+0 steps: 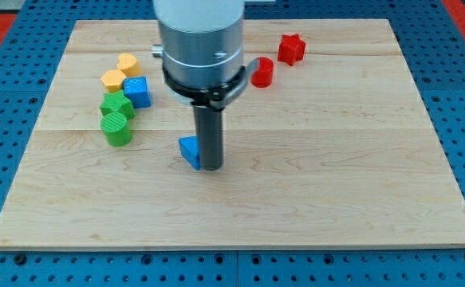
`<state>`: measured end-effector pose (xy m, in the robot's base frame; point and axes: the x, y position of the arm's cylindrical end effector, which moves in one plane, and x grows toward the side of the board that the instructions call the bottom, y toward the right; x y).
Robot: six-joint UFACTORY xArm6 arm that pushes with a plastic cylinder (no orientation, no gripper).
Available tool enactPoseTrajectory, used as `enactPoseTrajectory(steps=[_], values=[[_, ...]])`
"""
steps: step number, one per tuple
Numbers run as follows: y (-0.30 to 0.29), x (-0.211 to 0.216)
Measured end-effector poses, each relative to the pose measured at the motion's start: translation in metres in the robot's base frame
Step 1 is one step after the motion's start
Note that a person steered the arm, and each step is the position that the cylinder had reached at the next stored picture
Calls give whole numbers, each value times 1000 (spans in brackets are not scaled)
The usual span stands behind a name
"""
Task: Push the blue triangle below to the blue cube
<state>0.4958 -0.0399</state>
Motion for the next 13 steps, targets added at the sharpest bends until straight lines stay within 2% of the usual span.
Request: enactPoseTrajectory(steps=[1,2,4,6,8,9,10,11,12,13], values=[[-9,-40],[-35,-53],[-2,-14],[-22,-66],[3,-37],[-29,-29],[-63,-46],[-61,-69],[-45,-70],[-28,-40]])
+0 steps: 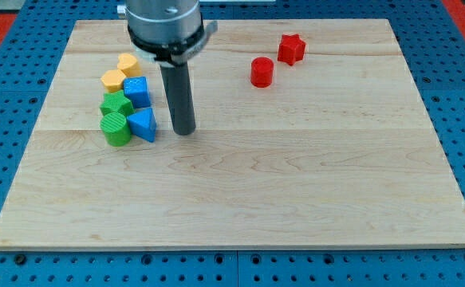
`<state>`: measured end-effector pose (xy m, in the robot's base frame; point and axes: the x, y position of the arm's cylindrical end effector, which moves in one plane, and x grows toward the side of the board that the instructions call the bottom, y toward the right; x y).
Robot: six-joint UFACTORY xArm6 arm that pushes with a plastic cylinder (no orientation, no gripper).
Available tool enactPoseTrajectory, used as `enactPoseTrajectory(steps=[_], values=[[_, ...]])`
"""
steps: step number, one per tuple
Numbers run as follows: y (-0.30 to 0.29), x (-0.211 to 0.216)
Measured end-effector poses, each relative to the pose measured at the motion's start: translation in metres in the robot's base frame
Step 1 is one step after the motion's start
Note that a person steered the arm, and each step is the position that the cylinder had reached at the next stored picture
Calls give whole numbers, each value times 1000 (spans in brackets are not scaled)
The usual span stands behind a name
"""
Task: Push the blue triangle below to the blue cube
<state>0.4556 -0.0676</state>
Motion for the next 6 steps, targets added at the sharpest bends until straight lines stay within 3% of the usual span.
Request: enactPoseTrajectory(steps=[1,2,5,6], values=[[-2,33],[-33,26],[-35,-7],[-34,2]])
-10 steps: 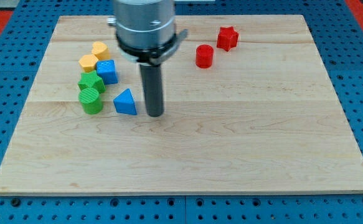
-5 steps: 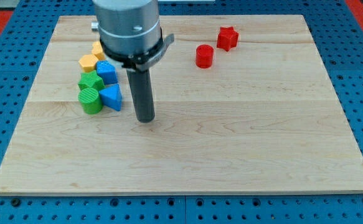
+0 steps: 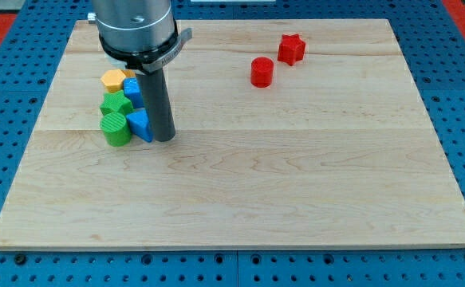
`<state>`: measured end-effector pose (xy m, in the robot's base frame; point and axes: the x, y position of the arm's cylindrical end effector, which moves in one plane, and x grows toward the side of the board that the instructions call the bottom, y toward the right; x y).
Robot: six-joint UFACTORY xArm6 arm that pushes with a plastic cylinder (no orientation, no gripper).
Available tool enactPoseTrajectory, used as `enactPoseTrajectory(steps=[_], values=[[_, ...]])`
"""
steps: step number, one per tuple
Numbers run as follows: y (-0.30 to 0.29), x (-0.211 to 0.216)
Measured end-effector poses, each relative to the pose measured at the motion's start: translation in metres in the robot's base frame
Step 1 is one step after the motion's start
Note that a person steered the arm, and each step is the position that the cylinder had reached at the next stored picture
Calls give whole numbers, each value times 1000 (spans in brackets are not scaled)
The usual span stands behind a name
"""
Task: Push the blue triangle below to the blue cube
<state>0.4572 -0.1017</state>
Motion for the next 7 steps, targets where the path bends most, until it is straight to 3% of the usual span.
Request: enactPoseTrajectory(steps=[1,2,7], values=[[-7,21],[-59,14],[22,-12]])
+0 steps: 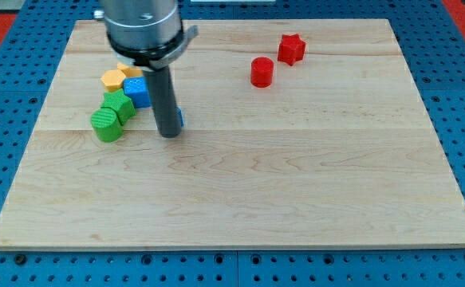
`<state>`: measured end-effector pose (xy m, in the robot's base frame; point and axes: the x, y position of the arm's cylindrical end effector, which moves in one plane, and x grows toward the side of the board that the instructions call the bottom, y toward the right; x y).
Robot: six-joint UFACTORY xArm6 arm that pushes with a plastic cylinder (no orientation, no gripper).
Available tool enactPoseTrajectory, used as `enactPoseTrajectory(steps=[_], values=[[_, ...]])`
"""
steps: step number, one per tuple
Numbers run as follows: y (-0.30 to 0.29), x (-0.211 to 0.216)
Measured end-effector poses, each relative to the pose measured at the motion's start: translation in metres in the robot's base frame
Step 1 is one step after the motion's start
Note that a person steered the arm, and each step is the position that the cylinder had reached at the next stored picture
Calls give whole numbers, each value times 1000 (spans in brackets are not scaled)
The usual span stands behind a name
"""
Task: Push the blue triangle below to the blue cube
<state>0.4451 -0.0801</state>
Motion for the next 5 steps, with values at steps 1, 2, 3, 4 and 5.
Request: enactPoseTrajectory(steps=[1,2,3,4,5], values=[[5,-10],[-9,-16],[-32,-21],[-34,-22],[-30,-22]])
